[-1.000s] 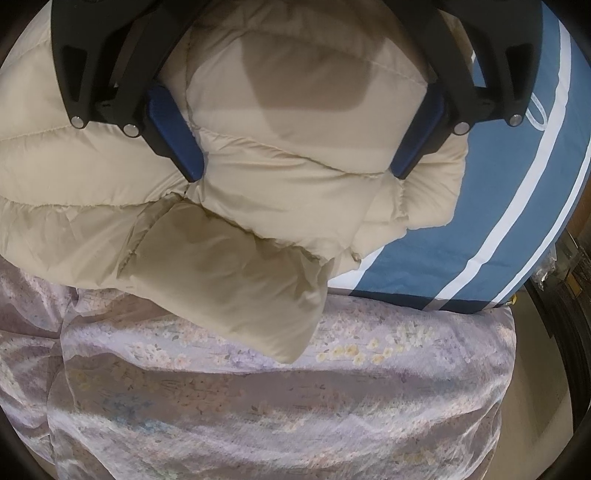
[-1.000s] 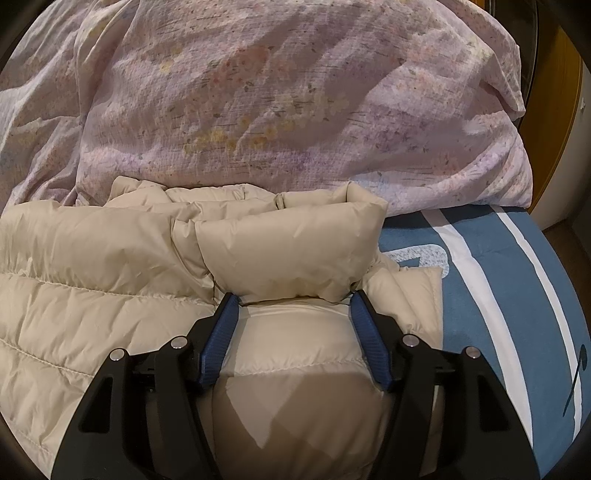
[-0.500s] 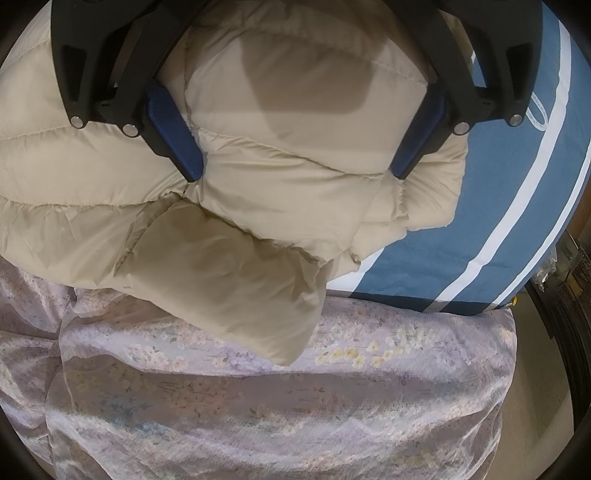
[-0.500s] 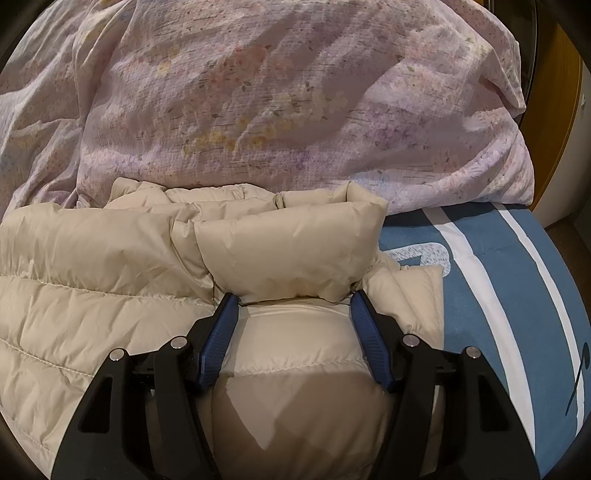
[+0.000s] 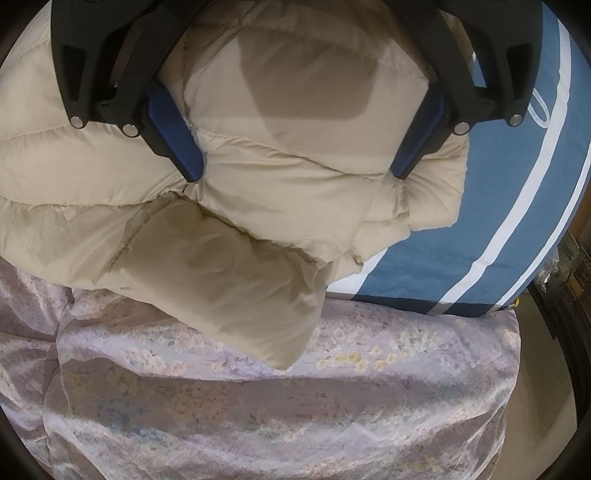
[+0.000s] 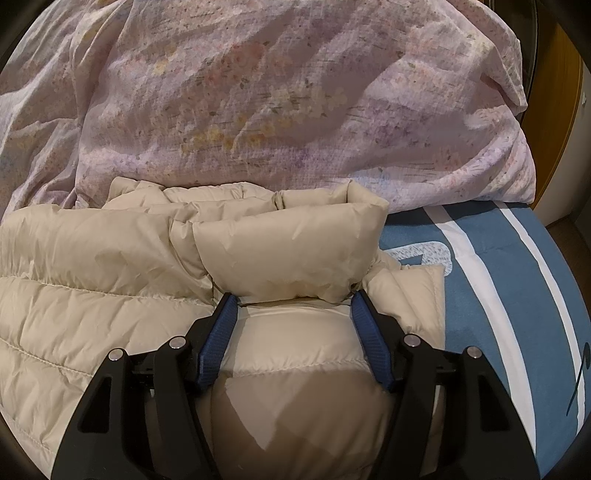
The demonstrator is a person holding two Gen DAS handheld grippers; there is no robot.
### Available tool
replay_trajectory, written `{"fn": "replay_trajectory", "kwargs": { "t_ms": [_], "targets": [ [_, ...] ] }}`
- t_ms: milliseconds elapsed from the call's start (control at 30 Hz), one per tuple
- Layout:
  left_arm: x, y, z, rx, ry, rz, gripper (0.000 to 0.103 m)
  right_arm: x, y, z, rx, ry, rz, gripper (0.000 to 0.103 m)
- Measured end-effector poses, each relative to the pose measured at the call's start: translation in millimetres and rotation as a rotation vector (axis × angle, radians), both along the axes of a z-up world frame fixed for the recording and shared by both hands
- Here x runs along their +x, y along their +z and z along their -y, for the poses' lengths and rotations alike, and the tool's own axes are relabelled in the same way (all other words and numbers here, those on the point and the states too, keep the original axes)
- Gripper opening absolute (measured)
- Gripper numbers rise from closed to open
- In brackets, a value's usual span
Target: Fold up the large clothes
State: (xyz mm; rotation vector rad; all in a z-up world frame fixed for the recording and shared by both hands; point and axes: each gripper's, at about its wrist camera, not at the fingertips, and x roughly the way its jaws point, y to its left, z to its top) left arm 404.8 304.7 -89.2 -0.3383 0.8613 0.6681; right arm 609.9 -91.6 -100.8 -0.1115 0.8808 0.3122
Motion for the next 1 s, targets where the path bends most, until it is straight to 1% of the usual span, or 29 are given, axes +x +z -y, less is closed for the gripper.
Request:
{"fn": "replay_trajectory", "kwargs": {
  "t_ms": [200,333,400,433,467,500,533,600,633,700,800,900,933,1000],
  "targets": [
    [0,0,-1,-0.002,0.003,-0.001,0.101,3,-3,0,-0.009,-0.007,-0.007,0.068],
    [-3,2,1,-0.006,0.006,0.013,0.101,2,-3,-4,-0.016,-0.008,-0.002,0.069],
    [-11,7,4,-0.009,0.03,0.007,0.101,-1,1,-3,-0.007,0.001,-0.007,0.069],
    [-16,10,6,-0.015,0.04,0.002,0.101,-9,8,3,0.001,-0.011,-0.025,0.069],
    [-25,15,10,-0.025,0.045,0.002,0.1,-19,16,11,0.033,-0.026,-0.028,0.071],
    [-39,22,17,-0.031,0.034,0.014,0.1,-33,26,22,0.088,-0.033,-0.021,0.083],
    [-51,28,24,-0.021,0.021,0.023,0.1,-47,33,33,0.125,-0.039,-0.007,0.091],
    [-80,37,35,0.014,0.01,0.023,0.1,-72,39,52,0.137,-0.053,-0.005,0.092],
    [-93,39,38,0.017,0.009,0.024,0.1,-78,38,59,0.125,-0.06,-0.018,0.092],
    [-119,36,36,-0.018,0.021,0.024,0.1,-88,32,78,0.136,-0.075,-0.072,0.092],
    [-148,26,25,-0.107,0.063,0.037,0.1,-96,15,114,0.257,-0.133,-0.193,0.092],
    [-164,16,14,-0.215,0.092,0.077,0.098,-97,2,130,0.356,-0.161,-0.292,0.092],
    [-167,16,13,-0.235,0.094,0.086,0.096,-99,2,131,0.367,-0.156,-0.294,0.092],
    [-166,15,13,-0.273,0.097,0.094,0.093,-103,3,130,0.343,-0.151,-0.29,0.091]
  ]
}}
